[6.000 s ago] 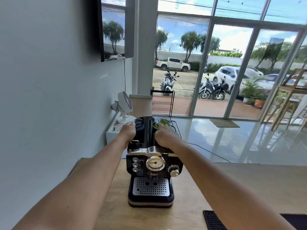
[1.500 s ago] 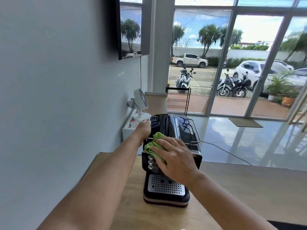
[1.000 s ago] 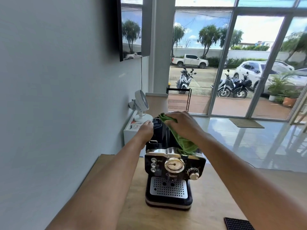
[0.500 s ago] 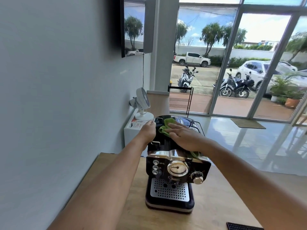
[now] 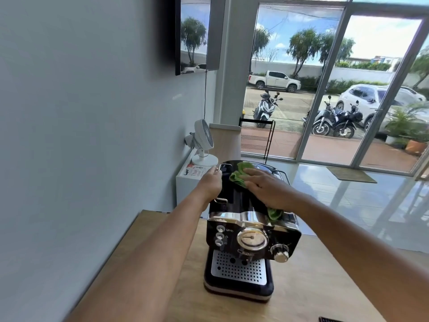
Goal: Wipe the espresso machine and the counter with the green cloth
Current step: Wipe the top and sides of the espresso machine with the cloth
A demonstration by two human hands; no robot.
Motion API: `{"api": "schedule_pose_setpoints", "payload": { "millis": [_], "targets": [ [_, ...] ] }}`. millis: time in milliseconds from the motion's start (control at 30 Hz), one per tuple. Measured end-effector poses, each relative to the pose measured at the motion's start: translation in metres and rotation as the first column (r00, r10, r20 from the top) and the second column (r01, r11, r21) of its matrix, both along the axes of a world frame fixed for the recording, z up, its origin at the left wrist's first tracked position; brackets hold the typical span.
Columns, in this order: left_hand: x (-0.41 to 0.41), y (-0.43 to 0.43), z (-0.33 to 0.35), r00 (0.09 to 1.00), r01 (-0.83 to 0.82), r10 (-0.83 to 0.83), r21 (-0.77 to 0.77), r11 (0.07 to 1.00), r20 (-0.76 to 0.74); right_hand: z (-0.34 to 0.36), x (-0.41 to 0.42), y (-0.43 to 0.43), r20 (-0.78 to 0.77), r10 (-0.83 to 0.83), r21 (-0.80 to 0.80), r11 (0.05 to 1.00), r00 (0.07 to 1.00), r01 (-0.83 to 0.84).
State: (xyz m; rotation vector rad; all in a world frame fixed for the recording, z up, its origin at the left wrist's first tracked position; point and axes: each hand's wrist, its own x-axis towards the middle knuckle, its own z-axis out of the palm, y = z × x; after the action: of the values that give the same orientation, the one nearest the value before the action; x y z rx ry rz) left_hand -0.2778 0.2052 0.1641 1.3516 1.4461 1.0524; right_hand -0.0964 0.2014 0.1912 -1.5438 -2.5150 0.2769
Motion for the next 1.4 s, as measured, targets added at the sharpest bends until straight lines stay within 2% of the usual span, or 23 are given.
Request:
{"api": "schedule_pose_setpoints", "payload": {
  "millis": [167, 267, 433, 533, 733, 833, 967, 1033, 1167, 1300, 1400],
  "targets": [
    [-0.001, 0.001, -0.001, 1.000, 0.004, -0.004, 0.001, 1.000, -0.007, -0.007, -0.040, 0.053, -0.063, -0.289, -0.082, 0.955, 0.955, 0.284],
    [0.000, 0.003, 0.000, 0.999, 0.031, -0.031, 0.003, 1.000, -0.011, 0.005, -0.063, 0.064, -0.079, -0.258, -0.116, 0.962, 0.963, 0.248],
    [-0.001, 0.007, -0.004, 1.000, 0.025, -0.025, 0.008, 1.000, -0.014, 0.023, -0.073, 0.084, -0.160, -0.172, -0.299, 0.947, 0.972, 0.119],
    [-0.002, 0.003, 0.001, 1.000, 0.020, -0.020, 0.013, 1.000, -0.007, 0.020, -0.060, 0.095, -0.080, -0.203, -0.273, 0.946, 0.976, 0.174],
    [-0.002, 0.012, -0.009, 1.000, -0.004, 0.005, 0.046, 0.999, -0.021, 0.004, -0.040, 0.108, 0.102, -0.373, -0.056, 0.923, 0.922, 0.380],
    [0.000, 0.014, -0.009, 1.000, -0.010, 0.012, 0.057, 0.998, -0.027, 0.004, -0.050, 0.112, 0.105, -0.323, -0.058, 0.942, 0.940, 0.331],
    [0.001, 0.010, -0.004, 0.999, -0.006, 0.009, 0.063, 0.998, -0.052, 0.013, -0.064, 0.114, 0.078, -0.162, -0.148, 0.974, 0.984, 0.173],
    [-0.001, 0.010, -0.005, 0.997, -0.005, 0.010, 0.068, 0.998, -0.072, 0.015, -0.059, 0.116, 0.065, -0.142, -0.198, 0.968, 0.988, 0.153],
    [-0.003, 0.009, -0.007, 0.996, -0.005, 0.011, 0.061, 0.998, -0.093, 0.014, -0.025, 0.123, 0.037, -0.328, -0.184, 0.926, 0.944, 0.329],
    [-0.003, 0.011, -0.008, 0.997, -0.002, 0.007, 0.067, 0.998, -0.077, 0.012, -0.005, 0.116, 0.223, -0.372, -0.112, 0.908, 0.901, 0.403],
    [-0.002, 0.012, -0.010, 0.997, -0.012, 0.016, 0.059, 0.998, -0.073, 0.014, -0.003, 0.109, 0.343, -0.443, -0.094, 0.861, 0.828, 0.500]
  ]
}}
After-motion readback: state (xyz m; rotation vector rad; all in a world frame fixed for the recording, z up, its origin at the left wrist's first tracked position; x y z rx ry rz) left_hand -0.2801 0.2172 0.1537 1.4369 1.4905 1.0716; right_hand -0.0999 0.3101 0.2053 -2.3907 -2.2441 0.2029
